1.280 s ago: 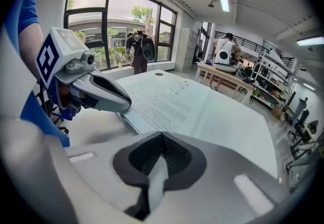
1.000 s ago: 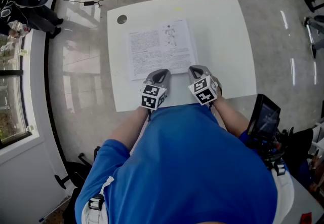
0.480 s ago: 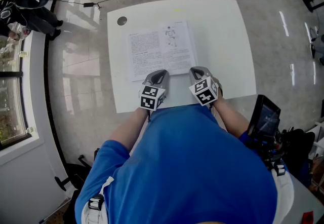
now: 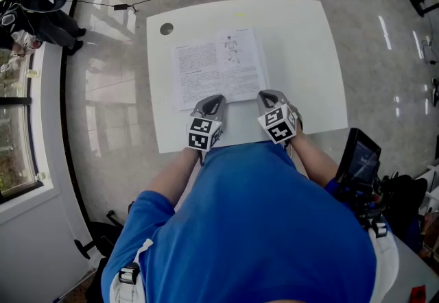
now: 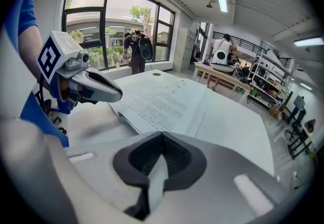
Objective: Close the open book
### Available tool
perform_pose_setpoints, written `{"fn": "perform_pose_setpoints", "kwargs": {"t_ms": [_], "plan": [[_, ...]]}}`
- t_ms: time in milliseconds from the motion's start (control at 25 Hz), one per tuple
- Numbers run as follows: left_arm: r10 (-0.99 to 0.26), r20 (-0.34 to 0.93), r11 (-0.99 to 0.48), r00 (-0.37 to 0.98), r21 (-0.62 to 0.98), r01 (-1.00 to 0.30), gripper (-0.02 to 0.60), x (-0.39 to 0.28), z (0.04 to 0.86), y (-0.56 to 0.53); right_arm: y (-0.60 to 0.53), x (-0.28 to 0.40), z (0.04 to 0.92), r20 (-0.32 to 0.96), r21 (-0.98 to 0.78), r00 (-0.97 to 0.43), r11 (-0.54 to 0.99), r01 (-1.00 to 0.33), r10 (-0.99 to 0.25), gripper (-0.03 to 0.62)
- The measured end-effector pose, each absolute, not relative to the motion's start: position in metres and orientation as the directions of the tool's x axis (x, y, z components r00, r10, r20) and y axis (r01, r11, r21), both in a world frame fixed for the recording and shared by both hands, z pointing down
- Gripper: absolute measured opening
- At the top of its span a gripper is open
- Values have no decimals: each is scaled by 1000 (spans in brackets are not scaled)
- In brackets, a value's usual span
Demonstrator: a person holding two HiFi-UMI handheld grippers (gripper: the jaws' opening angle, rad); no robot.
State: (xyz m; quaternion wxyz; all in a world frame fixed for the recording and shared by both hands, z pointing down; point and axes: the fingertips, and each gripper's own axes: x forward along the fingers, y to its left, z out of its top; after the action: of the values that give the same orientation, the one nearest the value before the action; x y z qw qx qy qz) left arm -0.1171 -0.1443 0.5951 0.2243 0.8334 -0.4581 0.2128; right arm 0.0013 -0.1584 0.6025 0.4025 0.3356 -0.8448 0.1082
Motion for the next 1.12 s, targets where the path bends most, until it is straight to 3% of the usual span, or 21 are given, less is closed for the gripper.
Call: {"fn": "perform_pose_setpoints", "kwargs": {"t_ms": [1120], "plan": [[-806, 475, -326, 355, 145, -934, 17, -166, 561, -136, -170, 9, 590, 663, 47, -492, 687, -725, -564, 3]]}}
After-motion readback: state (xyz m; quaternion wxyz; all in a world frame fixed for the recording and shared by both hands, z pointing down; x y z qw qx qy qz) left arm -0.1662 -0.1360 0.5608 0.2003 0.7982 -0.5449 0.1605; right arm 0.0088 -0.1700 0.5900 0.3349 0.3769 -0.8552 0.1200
